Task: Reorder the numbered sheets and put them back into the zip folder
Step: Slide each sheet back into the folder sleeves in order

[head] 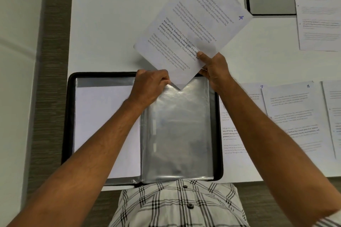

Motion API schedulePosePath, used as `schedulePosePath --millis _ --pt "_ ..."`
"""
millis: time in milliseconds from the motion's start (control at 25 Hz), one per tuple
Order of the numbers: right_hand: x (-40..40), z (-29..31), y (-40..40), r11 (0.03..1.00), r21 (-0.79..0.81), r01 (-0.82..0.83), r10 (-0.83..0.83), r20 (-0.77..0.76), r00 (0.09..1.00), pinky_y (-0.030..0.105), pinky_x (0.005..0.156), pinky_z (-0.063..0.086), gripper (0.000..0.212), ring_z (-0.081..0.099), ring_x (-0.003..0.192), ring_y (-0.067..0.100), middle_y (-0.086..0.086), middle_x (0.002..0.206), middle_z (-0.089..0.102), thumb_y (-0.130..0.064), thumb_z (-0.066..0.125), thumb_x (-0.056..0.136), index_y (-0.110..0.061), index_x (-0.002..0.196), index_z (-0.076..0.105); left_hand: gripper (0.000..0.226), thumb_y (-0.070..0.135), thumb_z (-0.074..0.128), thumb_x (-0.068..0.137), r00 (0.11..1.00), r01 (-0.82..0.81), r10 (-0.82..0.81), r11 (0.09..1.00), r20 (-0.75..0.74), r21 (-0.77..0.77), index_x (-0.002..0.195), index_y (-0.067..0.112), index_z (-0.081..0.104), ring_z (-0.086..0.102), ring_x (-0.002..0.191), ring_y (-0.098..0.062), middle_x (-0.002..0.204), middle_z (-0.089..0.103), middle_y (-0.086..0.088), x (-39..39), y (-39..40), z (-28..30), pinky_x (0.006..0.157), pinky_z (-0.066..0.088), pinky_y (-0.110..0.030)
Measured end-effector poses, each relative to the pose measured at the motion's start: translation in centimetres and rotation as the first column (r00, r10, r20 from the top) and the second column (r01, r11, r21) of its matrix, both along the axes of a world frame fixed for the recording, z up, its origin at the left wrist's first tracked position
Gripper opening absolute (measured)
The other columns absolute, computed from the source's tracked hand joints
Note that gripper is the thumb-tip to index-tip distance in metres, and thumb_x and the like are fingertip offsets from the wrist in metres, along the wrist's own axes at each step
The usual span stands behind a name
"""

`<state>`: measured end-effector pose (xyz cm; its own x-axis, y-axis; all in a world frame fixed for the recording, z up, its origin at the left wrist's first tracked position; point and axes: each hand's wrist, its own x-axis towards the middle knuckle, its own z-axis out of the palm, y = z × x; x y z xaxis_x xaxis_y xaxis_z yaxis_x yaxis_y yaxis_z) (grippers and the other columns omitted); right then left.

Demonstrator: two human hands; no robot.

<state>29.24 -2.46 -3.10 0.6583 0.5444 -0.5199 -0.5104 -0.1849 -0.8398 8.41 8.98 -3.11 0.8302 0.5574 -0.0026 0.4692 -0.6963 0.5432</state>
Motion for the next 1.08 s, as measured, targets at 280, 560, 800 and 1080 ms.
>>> schedulePosePath --millis 280,560,800,1080 --pt "0.8 -0.5 -1.4 0.978 -0.102 -0.179 0.183 0.032 0.983 0.044 0.088 0.064 0.034 0.076 0.104 0.029 0.010 0.117 0.078 -0.016 0.074 0.096 -0.012 0.129 0.064 0.008 0.033 0.073 0.092 0.997 -0.072 0.072 0.996 -0.012 -0.047 0.094 0.027 0.078 0.063 0.089 -0.013 0.094 0.074 0.009 0.2 0.3 -0.2 0.095 0.040 -0.045" --pt "2.6 0.0 -2.4 0.917 -0.185 -0.353 0.366 0.039 0.930 0.035 0.081 0.065 0.033 0.078 0.098 0.021 0.005 0.108 0.080 -0.017 0.073 0.097 -0.009 0.128 0.066 0.010 0.040 0.071 0.092 0.994 -0.091 0.087 0.995 -0.067 -0.045 0.094 0.031 0.075 0.061 0.095 -0.012 0.094 0.072 0.012 1.0 0.2 -0.4 0.092 0.029 -0.040" --pt "3.9 0.2 -2.2 0.881 -0.212 -0.422 0.442 0.054 0.896 0.042 0.088 0.064 0.033 0.077 0.106 0.025 0.009 0.115 0.079 -0.016 0.073 0.098 -0.011 0.129 0.065 0.017 0.047 0.069 0.092 0.979 -0.061 0.065 0.998 -0.195 0.028 0.101 0.032 0.069 0.053 0.105 -0.016 0.099 0.069 0.014 0.0 1.1 -0.5 0.091 0.020 -0.039" --pt "4.4 0.3 -2.1 0.865 -0.185 -0.466 0.480 0.037 0.876 0.040 0.088 0.064 0.038 0.076 0.108 0.026 0.008 0.116 0.079 -0.017 0.071 0.099 -0.006 0.135 0.063 0.017 0.019 0.058 0.085 0.924 -0.102 0.117 0.993 -0.365 0.061 0.091 0.031 0.070 0.050 0.111 -0.023 0.106 0.060 0.006 -1.0 2.8 0.4 0.096 0.025 -0.045"
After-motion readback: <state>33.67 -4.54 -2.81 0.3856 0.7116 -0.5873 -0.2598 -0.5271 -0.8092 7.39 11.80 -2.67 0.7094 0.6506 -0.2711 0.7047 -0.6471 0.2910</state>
